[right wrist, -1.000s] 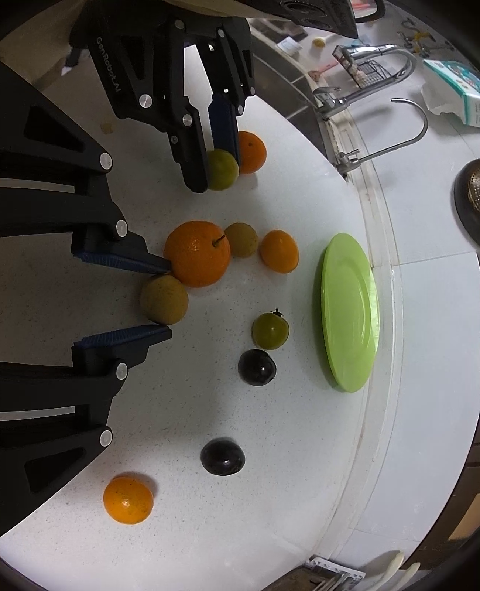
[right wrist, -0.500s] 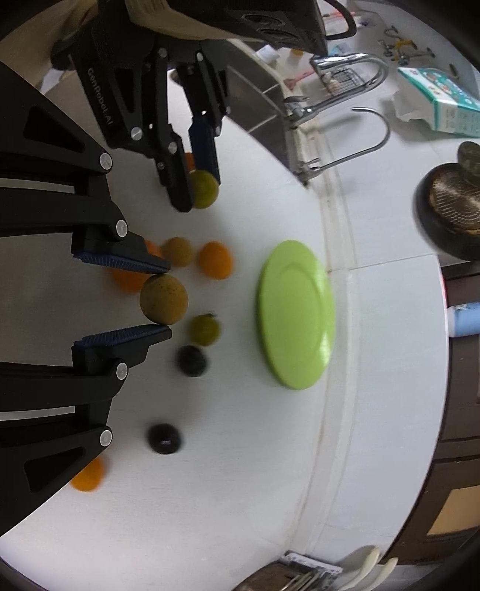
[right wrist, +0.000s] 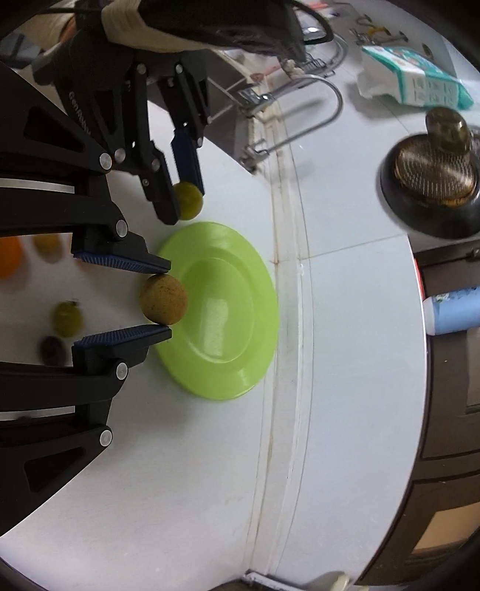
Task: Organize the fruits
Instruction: 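Carry both fruits onto the green plate and open both grippers, then move both grippers back from the plate toward the remaining fruits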
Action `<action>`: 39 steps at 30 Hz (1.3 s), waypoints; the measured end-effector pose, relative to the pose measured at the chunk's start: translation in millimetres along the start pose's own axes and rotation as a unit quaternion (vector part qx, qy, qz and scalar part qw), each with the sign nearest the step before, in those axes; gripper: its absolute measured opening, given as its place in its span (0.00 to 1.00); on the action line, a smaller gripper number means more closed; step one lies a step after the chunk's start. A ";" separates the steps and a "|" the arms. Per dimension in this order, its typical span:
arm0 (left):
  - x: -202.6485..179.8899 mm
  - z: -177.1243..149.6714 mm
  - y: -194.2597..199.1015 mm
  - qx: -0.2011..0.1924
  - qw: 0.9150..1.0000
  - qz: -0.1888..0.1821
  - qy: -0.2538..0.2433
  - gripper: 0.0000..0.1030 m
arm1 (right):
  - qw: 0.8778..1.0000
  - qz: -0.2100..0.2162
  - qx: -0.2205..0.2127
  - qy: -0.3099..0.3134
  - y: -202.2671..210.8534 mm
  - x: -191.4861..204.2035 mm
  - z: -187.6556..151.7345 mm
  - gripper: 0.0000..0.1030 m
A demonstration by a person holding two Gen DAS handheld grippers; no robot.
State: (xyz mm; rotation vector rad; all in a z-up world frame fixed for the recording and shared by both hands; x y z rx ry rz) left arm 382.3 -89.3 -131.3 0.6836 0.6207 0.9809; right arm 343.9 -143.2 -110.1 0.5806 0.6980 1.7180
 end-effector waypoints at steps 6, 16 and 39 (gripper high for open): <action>17.0 3.4 -38.6 0.039 0.999 -0.003 0.013 0.28 | 1.000 -0.006 0.030 -0.004 -38.6 -4.4 9.0 0.29; 21.8 1.9 -61.5 0.065 0.998 0.007 0.014 0.31 | 0.997 -0.005 0.072 -0.020 -76.7 -18.7 -4.3 0.29; 30.3 3.8 54.2 -0.056 0.995 0.080 0.027 0.79 | 0.998 -0.059 -0.003 0.000 8.4 -1.6 2.0 0.52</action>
Point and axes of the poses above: each gripper's, at about its wrist camera, not at the fingertips, and y roughly against the way its jaws point, x to its left, z to its top, the point moved 10 cm from there along -y, roughly the way its jaws point, and after that the axes turned 11 degrees about y, right-handed, at the moved point
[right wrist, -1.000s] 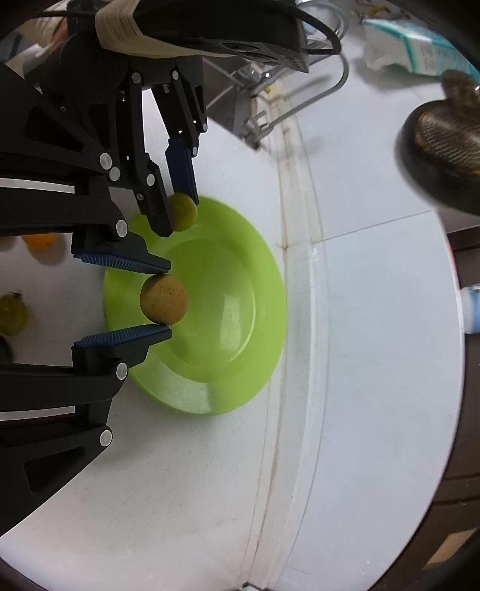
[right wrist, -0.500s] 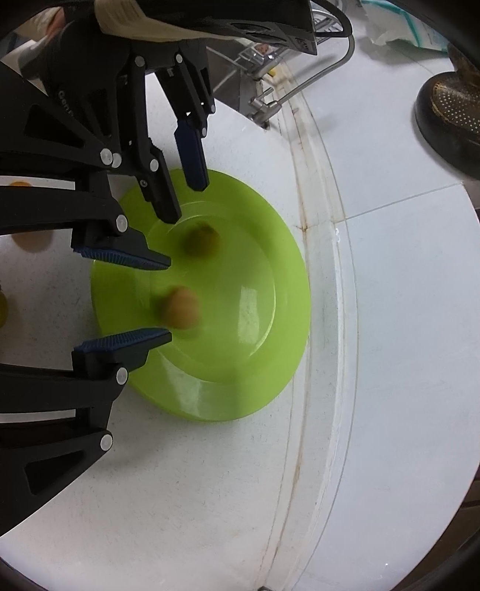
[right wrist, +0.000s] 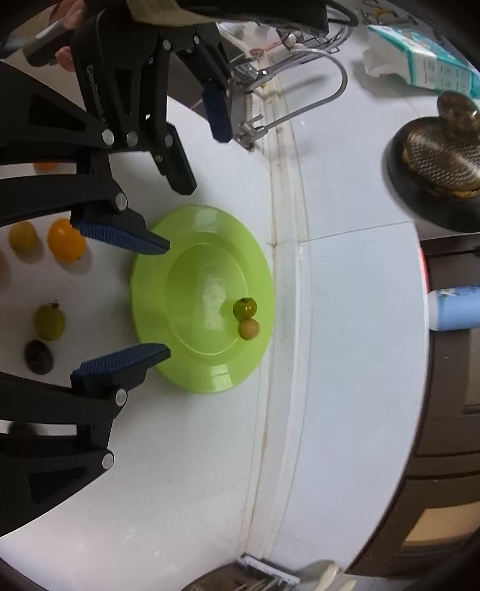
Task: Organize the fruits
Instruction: 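Move both grippers back from the plate toward the remaining fruits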
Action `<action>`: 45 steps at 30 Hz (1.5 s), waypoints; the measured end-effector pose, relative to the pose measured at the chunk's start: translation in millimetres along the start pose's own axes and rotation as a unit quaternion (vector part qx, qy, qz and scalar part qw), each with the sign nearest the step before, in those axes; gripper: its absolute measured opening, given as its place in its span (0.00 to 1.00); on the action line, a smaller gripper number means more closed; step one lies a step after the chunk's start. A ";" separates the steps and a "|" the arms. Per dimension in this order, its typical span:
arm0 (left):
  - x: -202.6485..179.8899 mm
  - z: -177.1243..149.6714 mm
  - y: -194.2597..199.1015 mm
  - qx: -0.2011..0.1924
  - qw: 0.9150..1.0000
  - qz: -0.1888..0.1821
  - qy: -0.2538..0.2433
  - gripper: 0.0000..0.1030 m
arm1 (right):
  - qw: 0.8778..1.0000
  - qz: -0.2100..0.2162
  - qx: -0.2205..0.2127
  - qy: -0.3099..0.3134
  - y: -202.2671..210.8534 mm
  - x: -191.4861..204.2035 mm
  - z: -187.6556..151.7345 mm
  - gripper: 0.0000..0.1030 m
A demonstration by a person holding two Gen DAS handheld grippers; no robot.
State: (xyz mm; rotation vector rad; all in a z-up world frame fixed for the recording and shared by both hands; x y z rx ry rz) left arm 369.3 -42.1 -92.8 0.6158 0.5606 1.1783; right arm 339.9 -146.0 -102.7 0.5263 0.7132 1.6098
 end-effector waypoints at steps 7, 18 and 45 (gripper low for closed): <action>8.5 -14.5 37.6 -0.020 1.000 0.000 0.015 0.86 | 1.000 -0.016 -0.019 -0.008 35.4 9.5 -8.9 0.65; 16.7 -45.7 80.0 -0.042 0.999 0.015 0.016 0.90 | 0.998 -0.045 -0.030 -0.020 77.4 20.5 -35.6 0.71; 10.6 -118.2 66.9 -0.013 1.000 0.013 -0.003 0.79 | 0.999 -0.021 0.009 0.023 75.2 47.5 -104.3 0.71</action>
Point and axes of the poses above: each gripper's, at about its wrist camera, not at the fingertips, and y roughly against the way its jaws point, x to its left, z to its top, the point moved 10 cm from there along -y, roughly the way its jaws point, and after that the axes turned 11 degrees about y, right-handed, at the moved point
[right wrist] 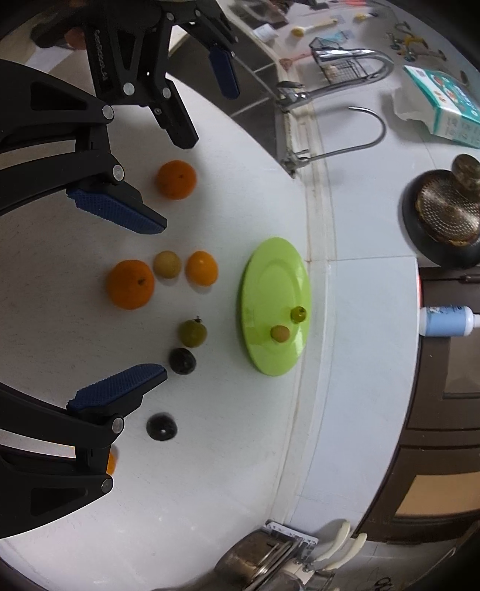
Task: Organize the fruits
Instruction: 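Move both grippers back from the plate toward the remaining fruits, then grasp the large orange with the left gripper while the right gripper grasps a tangerine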
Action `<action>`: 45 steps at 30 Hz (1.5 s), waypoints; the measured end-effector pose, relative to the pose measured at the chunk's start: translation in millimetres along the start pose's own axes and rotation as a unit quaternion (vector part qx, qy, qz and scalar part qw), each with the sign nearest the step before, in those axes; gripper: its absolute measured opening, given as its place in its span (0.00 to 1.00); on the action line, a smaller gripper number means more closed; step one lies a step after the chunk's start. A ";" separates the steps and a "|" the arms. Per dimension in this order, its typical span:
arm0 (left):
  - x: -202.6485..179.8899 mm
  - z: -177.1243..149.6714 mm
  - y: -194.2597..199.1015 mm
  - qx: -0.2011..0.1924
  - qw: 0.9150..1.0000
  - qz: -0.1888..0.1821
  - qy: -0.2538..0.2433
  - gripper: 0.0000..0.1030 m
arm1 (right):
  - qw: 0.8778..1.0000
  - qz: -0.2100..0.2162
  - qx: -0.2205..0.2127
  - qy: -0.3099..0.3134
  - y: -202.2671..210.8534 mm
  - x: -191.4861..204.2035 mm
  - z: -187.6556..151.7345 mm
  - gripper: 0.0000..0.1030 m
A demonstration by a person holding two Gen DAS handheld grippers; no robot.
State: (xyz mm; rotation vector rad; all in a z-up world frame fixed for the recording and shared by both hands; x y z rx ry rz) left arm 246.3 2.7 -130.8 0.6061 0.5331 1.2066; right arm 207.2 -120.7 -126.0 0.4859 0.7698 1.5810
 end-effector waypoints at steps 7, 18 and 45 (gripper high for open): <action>-4.4 -17.5 -22.9 0.039 0.999 -0.010 -0.005 0.66 | 0.999 0.026 0.030 0.000 -21.4 6.2 -14.5 0.68; -7.9 -25.8 -50.0 0.069 0.997 -0.019 -0.011 0.55 | 0.996 0.061 0.058 -0.004 -42.4 13.0 -24.7 0.52; -11.1 -18.7 -47.7 0.068 0.997 -0.036 -0.008 0.39 | 0.996 0.065 0.054 -0.009 -45.0 13.0 -17.9 0.41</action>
Point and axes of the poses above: each gripper's, at about its wrist camera, not at the fingertips, and y roughly against the way its jaws point, x to its left, z to its top, the point moved 10 cm from there along -y, roughly the way its jaws point, and after that the axes turned 11 degrees about y, right-handed, at the moved point
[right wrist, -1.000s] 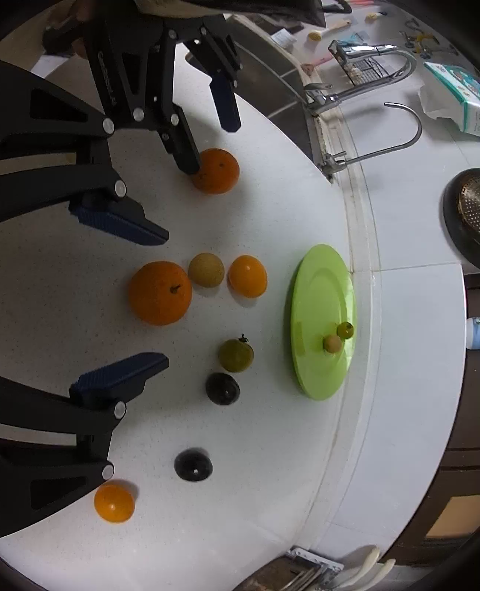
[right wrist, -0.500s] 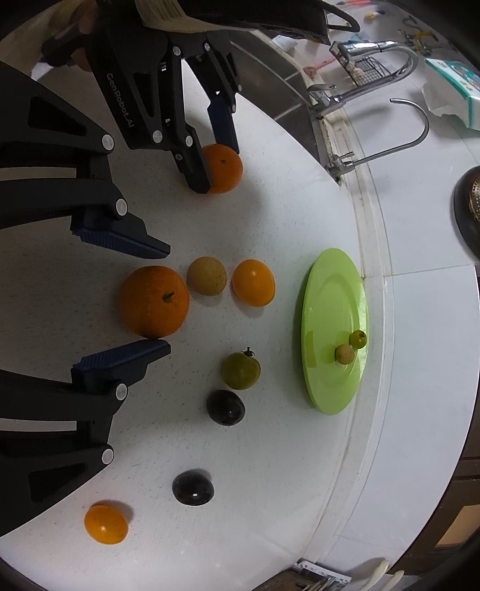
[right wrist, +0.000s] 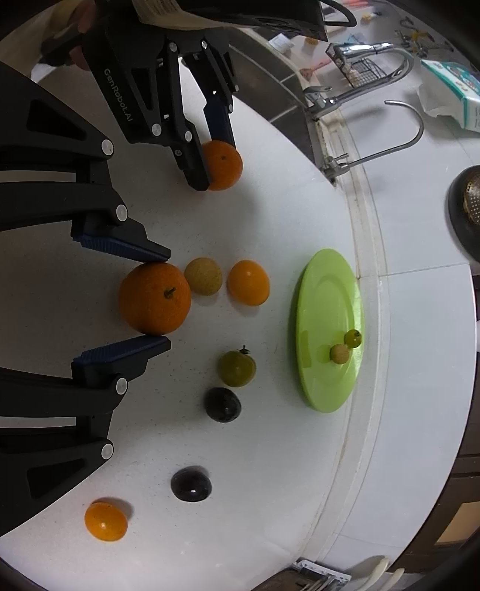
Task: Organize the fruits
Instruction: 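Grasp the large orange with the left gripper while the right gripper grasps a tangerine, then carry both oranges onto the green plate and open both grippers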
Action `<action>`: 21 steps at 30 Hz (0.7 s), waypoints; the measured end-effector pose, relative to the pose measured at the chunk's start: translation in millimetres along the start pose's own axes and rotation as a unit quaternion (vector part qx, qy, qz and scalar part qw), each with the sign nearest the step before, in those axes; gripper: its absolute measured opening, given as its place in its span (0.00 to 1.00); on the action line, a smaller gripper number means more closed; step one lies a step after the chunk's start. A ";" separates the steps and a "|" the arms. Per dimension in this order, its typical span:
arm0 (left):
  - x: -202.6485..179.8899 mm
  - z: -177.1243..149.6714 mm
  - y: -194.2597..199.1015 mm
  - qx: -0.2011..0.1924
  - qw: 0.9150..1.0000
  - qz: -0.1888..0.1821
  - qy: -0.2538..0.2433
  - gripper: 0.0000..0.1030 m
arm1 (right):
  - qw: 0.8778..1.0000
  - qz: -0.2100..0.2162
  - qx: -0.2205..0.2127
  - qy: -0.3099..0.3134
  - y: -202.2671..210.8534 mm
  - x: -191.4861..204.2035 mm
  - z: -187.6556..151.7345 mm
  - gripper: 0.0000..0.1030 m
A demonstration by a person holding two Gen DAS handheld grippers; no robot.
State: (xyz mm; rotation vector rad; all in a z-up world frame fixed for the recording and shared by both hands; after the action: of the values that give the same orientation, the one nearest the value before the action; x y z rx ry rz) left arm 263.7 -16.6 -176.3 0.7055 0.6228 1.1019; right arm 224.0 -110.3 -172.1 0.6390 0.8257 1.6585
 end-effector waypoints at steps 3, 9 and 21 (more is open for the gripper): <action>-0.6 2.5 5.2 -0.006 1.000 0.000 0.000 0.39 | 1.000 0.000 -0.006 0.001 3.9 0.7 3.8 0.41; -1.5 7.5 13.9 -0.014 1.000 -0.002 0.003 0.39 | 1.000 0.001 -0.018 0.004 11.0 1.8 10.9 0.41; -4.3 39.4 28.8 -0.044 0.999 -0.007 0.005 0.39 | 0.998 -0.005 -0.069 0.008 30.4 -7.7 45.1 0.41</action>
State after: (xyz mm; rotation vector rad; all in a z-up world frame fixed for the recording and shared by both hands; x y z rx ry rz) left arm 275.5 -20.2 -128.9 0.6184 0.5830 1.1134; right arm 242.5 -113.3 -120.4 0.5255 0.7166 1.6966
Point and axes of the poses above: each gripper's, at about its wrist camera, not at the fingertips, and y roughly against the way its jaws point, x to its left, z to its top, the point moved 10 cm from there along -y, roughly the way its jaws point, and after that the axes turned 11 degrees about y, right-handed, at the moved point
